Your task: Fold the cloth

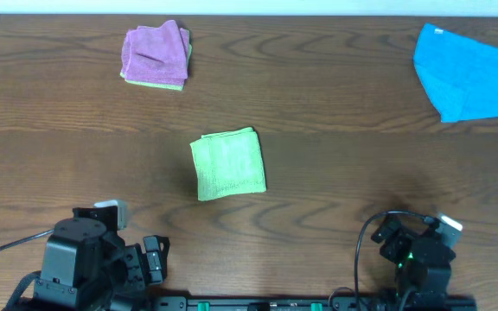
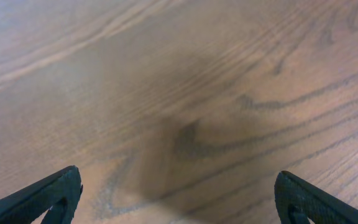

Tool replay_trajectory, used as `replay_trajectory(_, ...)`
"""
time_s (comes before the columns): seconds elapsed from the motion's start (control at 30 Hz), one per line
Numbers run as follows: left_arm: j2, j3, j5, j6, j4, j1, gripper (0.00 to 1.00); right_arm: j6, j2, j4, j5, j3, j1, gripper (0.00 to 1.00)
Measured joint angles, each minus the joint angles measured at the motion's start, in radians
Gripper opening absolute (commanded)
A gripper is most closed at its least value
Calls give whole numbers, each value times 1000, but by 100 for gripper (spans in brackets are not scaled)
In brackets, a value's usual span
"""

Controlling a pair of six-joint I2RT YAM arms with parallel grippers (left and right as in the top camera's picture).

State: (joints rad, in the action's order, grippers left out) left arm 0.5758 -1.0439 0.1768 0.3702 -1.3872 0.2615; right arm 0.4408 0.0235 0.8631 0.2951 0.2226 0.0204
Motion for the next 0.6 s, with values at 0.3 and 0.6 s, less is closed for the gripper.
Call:
replay_trajectory(0.3,0,0,0,0,2,0,95,0,0,3,-1,-13,0,99)
replay_trajectory(0.6,0,0,0,0,3,0,95,0,0,3,-1,-13,0,99)
